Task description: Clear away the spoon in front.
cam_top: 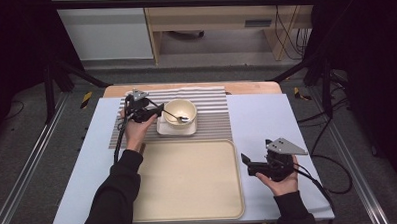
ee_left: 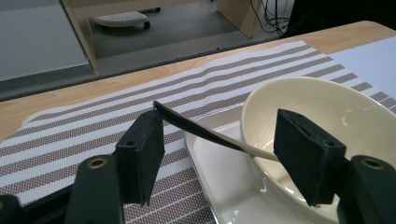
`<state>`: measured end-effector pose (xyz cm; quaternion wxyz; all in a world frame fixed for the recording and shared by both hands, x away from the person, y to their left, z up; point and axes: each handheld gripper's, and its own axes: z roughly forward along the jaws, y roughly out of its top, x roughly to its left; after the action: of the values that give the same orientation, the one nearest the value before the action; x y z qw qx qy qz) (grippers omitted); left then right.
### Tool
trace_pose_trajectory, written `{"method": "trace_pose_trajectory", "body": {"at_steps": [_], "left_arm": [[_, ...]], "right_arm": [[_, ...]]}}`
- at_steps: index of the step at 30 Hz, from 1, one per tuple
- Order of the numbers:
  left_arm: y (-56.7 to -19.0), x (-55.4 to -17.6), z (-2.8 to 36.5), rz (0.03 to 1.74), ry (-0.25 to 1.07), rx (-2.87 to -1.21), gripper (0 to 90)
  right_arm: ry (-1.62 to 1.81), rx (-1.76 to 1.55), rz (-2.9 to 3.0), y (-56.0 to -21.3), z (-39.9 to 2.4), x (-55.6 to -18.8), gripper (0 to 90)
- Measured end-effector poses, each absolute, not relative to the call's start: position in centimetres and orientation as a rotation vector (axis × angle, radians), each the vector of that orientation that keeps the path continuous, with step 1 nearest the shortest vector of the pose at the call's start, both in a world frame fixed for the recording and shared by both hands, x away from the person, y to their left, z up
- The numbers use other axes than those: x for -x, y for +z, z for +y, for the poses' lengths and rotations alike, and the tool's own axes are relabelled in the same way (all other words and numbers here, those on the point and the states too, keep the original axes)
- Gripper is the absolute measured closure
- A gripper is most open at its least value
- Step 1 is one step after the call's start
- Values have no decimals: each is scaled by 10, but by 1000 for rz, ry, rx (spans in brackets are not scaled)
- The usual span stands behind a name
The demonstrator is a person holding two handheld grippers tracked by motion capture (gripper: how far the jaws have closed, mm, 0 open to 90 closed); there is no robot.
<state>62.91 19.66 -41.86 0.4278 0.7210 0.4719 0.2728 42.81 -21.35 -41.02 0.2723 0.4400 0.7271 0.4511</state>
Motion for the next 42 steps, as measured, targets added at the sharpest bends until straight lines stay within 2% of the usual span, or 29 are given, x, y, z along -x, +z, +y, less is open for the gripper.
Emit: {"method": "trace_pose_trajectory", "body": {"at_steps": [13, 24, 31, 42], "left_arm": [[-425, -633, 196, 1167, 629, -1785, 606], [-412, -624, 200, 1168, 612, -1762, 713], [-397, -612, 198, 1111, 607, -1745, 805], [-386, -598, 188, 1030, 571, -1742, 886]], "right_arm": [[1206, -1183, 1963, -411, -213, -429, 50], [1203, -1185, 1966, -411, -213, -429, 50], [1202, -1184, 1966, -411, -213, -428, 50], [1210, -1185, 1960, -409, -215, -427, 49]]}}
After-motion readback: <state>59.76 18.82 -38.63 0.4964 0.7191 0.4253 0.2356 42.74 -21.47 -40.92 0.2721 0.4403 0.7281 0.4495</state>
